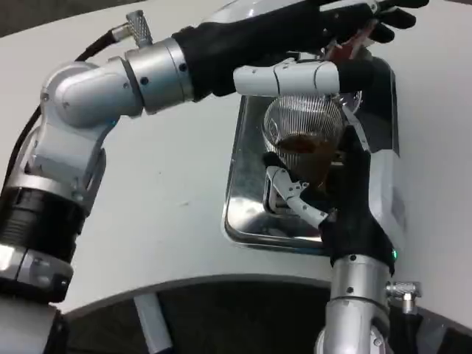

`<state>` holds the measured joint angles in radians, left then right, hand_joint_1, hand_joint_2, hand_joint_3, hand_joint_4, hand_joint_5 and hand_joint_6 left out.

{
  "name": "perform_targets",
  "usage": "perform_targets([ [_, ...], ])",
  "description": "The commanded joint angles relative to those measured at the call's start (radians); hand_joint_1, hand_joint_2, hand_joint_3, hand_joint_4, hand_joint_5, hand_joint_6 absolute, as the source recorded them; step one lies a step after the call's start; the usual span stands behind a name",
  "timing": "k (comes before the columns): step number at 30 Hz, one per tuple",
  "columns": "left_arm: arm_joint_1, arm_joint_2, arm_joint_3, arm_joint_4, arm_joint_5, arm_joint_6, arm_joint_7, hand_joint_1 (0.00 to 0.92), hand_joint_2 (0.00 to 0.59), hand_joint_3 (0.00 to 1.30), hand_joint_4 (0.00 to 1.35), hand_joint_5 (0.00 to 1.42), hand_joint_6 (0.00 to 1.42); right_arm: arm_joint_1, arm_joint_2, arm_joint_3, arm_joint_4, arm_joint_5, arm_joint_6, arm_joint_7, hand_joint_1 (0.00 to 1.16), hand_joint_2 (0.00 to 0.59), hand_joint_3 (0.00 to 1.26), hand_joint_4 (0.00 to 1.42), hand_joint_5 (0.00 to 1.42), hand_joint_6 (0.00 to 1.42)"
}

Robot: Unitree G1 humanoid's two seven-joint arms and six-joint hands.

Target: Grasp the cup under the faucet to collect the drink, then remove the cup.

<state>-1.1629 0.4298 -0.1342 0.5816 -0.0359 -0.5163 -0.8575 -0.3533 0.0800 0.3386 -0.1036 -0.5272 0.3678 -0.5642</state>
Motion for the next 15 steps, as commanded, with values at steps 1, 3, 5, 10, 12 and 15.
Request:
perform_targets([
  [1,0.042,0.009,0.028,-0.017,-0.014,0.02,0.014,0.0,0.107,0.06,0.03,0.14,0.23,0.02,0.08,0.013,0.006,-0.005,-0.01,-0.017,0.72,0.244,0.22,0.28,0.28,0.28],
  [3,0.045,0.005,0.04,-0.026,-0.026,0.023,0.02,0.0,0.107,0.07,0.04,0.15,0.24,0.022,0.079,0.015,0.003,-0.006,-0.009,-0.019,0.72,0.244,0.22,0.28,0.29,0.28],
  [5,0.051,0.0,0.052,-0.038,-0.036,0.025,0.026,0.0,0.106,0.08,0.05,0.16,0.24,0.024,0.079,0.017,0.0,-0.007,-0.01,-0.021,0.72,0.244,0.23,0.28,0.29,0.28],
  [10,0.07,-0.013,0.09,-0.083,-0.071,0.021,0.044,0.0,0.106,0.1,0.09,0.19,0.25,0.031,0.077,0.023,-0.008,-0.011,-0.016,-0.034,0.72,0.244,0.26,0.31,0.32,0.3],
  [12,0.077,-0.016,0.101,-0.102,-0.078,0.023,0.05,0.0,0.106,0.11,0.1,0.2,0.25,0.033,0.076,0.024,-0.01,-0.012,-0.019,-0.037,0.72,0.244,0.27,0.32,0.33,0.3],
  [15,0.085,-0.017,0.119,-0.136,-0.101,0.033,0.059,0.0,0.106,0.12,0.13,0.21,0.26,0.036,0.074,0.026,-0.017,-0.016,-0.022,-0.041,0.72,0.244,0.29,0.34,0.34,0.32],
])
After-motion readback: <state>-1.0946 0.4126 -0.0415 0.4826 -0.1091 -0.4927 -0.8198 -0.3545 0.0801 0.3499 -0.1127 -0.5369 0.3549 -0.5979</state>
